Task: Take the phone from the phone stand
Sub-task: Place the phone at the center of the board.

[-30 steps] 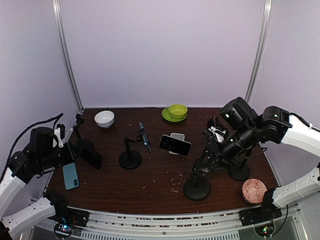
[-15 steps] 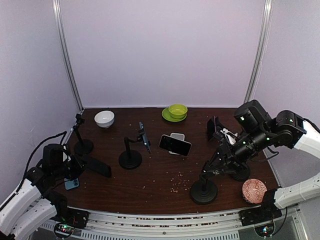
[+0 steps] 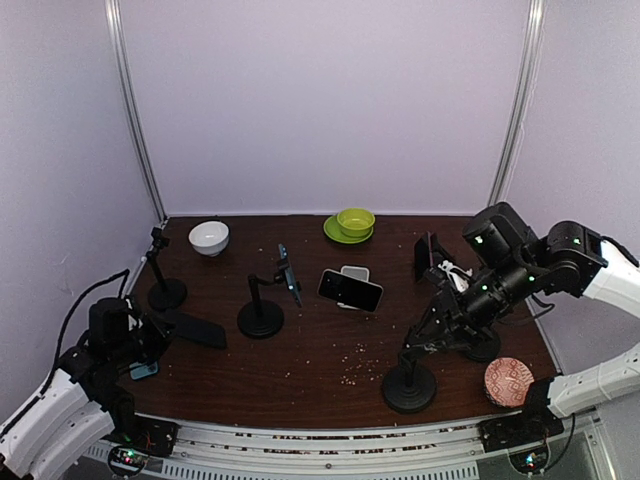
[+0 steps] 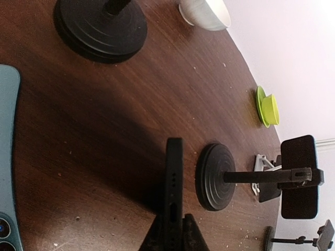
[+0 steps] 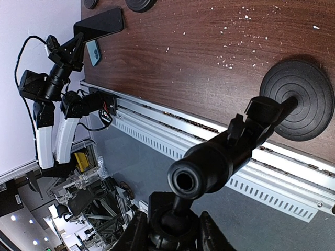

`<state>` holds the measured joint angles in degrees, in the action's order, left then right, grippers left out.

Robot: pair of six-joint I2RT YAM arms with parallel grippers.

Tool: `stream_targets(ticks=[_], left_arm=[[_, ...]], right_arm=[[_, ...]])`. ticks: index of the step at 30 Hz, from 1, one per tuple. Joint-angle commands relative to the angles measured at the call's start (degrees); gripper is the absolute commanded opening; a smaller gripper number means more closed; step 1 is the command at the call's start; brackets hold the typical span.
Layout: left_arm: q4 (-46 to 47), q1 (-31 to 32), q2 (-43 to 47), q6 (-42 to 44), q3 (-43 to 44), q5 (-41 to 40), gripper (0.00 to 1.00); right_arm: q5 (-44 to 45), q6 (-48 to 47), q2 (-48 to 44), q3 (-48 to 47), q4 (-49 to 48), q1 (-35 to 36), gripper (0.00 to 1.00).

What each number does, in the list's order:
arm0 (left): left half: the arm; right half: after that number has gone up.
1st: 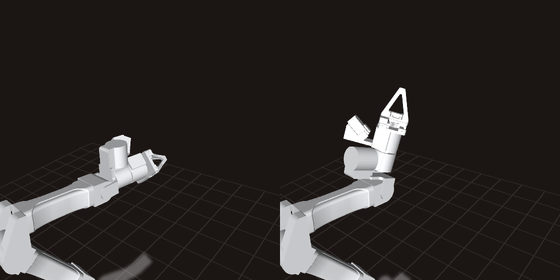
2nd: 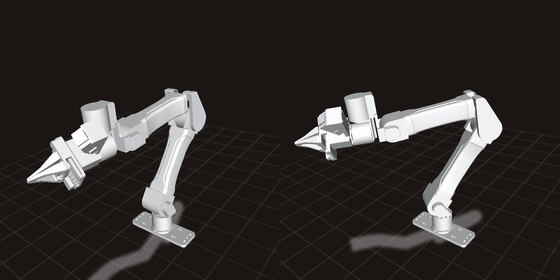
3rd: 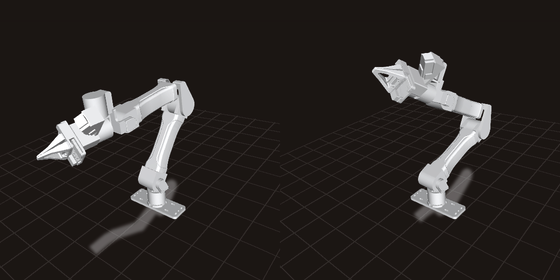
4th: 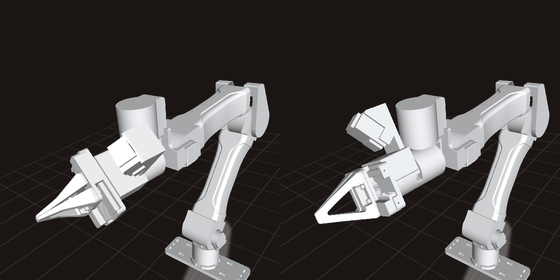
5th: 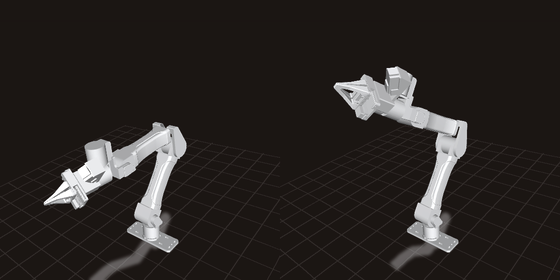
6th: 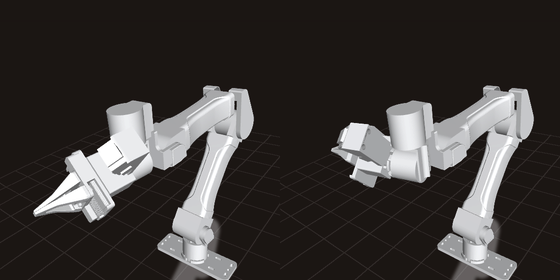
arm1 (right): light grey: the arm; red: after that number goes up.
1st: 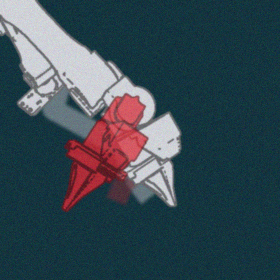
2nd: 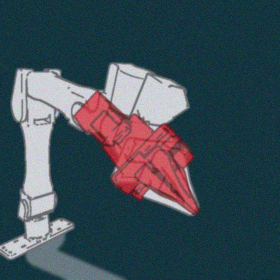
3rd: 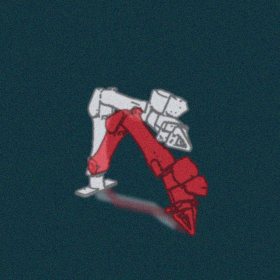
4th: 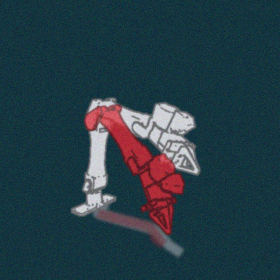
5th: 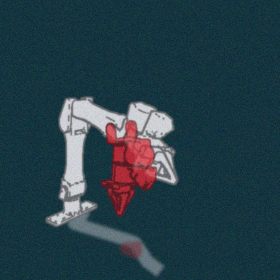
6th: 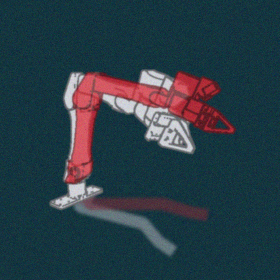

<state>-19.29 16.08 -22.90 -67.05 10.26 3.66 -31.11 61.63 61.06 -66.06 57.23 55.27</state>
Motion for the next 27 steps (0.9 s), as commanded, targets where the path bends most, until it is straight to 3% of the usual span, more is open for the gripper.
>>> stream_targets(ticks=[1, 7, 13, 21, 27], left_arm=[[-5.2, -0.4, 1.0, -1.4, -2.2, -5.0, 0.13], [-8.0, -0.4, 2.3, -2.5, -3.4, -5.9, 0.2], [-11.7, -0.4, 2.3, -2.1, -2.7, -9.0, 0.39], [-16.0, -0.5, 1.7, -1.7, -0.4, -12.3, 0.49], [-20.2, -0.4, 1.6, -1.8, 2.4, -15.2, 0.79]], right_arm=[[-1.3, -1.6, 0.7, -2.6, -2.9, 0.2, 0.0], [-1.2, -1.9, 2.6, -4.3, -3.0, 0.2, 0.0], [-1.1, -1.7, 4.1, -5.2, -4.4, 0.2, 0.0], [-1.5, -1.8, 5.3, -5.9, -5.0, 0.2, 0.0], [-1.8, -2.6, 5.6, -7.4, -2.9, 0.2, 0.0]])
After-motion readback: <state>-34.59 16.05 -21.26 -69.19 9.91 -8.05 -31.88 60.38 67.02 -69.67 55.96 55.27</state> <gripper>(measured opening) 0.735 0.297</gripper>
